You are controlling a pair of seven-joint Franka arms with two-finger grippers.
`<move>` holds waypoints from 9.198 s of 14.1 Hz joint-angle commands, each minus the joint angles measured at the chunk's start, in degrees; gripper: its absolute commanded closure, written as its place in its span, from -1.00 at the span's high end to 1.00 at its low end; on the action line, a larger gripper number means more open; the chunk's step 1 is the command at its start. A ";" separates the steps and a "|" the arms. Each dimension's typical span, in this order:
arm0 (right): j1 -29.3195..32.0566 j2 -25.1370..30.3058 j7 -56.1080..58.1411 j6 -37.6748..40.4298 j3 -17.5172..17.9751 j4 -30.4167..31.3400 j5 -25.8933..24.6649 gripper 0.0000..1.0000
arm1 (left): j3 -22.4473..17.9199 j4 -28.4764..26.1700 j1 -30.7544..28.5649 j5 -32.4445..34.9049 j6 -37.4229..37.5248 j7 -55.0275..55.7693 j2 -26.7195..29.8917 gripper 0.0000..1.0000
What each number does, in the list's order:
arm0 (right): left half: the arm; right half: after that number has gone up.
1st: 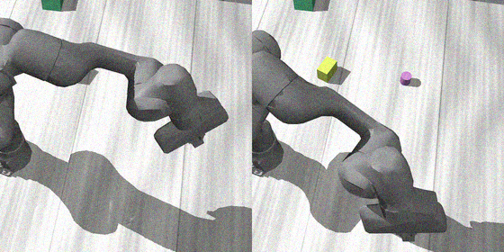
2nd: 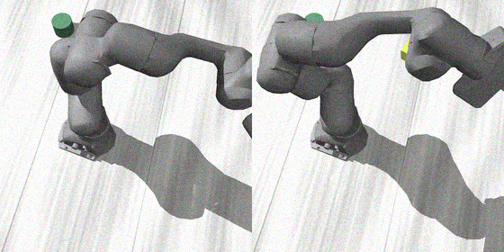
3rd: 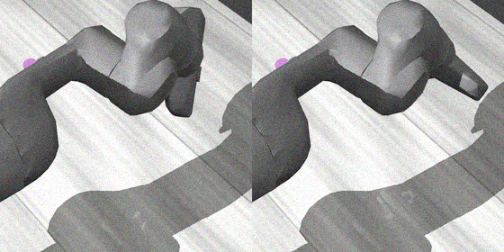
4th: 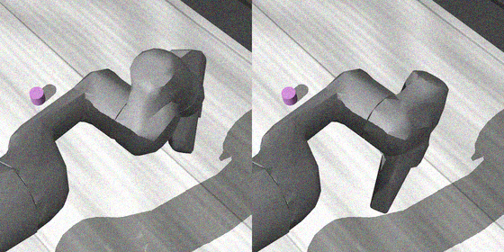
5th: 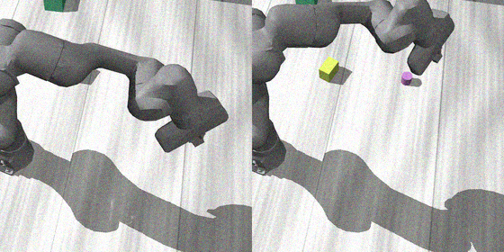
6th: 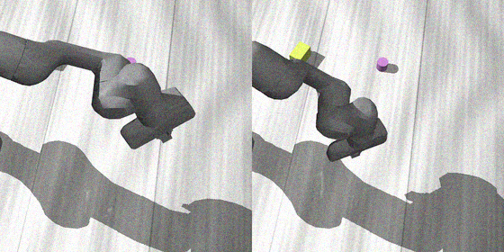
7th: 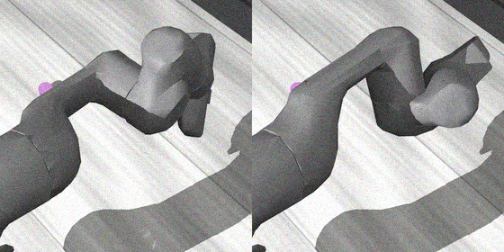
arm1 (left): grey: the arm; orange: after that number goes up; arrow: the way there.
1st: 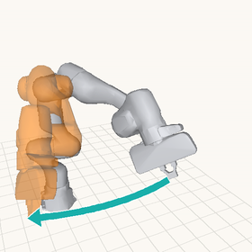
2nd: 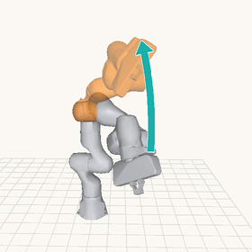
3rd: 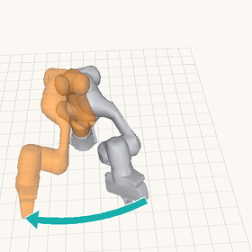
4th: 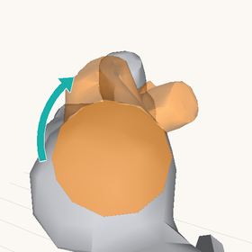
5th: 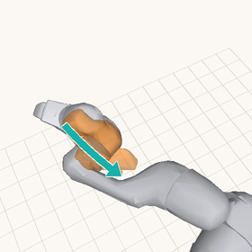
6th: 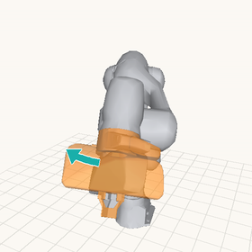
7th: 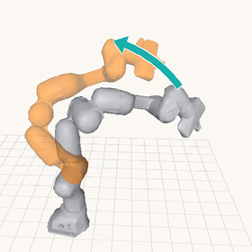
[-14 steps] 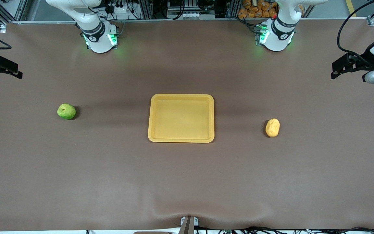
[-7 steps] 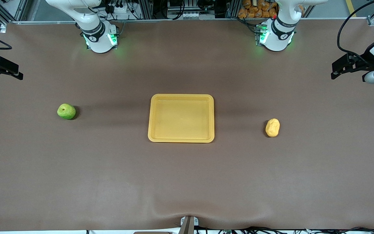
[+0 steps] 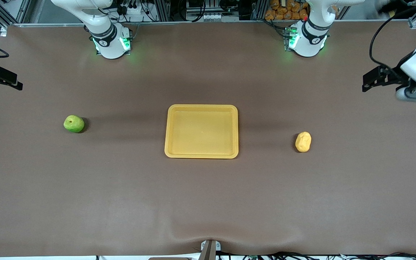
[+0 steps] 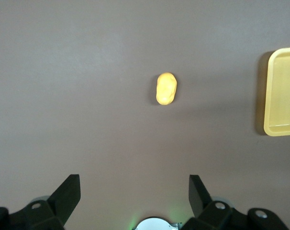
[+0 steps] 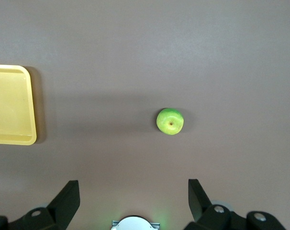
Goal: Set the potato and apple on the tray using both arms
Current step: 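Reach the left gripper to the potato while the right gripper reaches the apple, then close the left gripper on the potato while the right gripper grasps the apple, then carry the potato onto the tray with the left gripper while the right lifts the apple, then open the left gripper on the tray while the right gripper carries the apple over, then lower the apple onto the tray and open the right gripper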
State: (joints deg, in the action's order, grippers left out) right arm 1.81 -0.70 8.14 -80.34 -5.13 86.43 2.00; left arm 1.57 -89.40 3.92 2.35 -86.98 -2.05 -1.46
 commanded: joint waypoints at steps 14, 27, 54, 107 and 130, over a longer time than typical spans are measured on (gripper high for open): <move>4.95 -8.88 -0.40 -1.30 0.21 -0.40 -0.51 1.00 | -0.61 -13.96 -0.85 -4.46 -18.66 2.30 -14.53 1.00; 9.35 -12.21 -0.58 -24.07 0.21 18.42 0.37 1.00 | -0.17 -27.21 4.16 -4.02 -44.82 11.54 -17.79 1.00; 8.91 -19.34 -0.75 -57.72 0.29 42.49 5.29 1.00 | 0.10 -32.15 6.80 4.85 -66.13 24.71 -22.63 -1.00; -29.04 -27.50 -61.11 -39.81 1.88 13.96 15.49 -1.00 | 3.79 -7.09 13.50 6.52 -23.50 37.85 -19.56 1.00; -37.76 -37.45 -74.92 -46.57 1.70 11.21 14.35 0.90 | 5.46 -3.85 -0.14 3.72 -4.35 5.39 1.54 1.00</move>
State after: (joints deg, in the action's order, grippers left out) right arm -35.24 -38.43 -63.83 -126.36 -2.84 97.33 16.53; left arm 6.96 -93.85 4.51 7.30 -93.59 4.60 -1.53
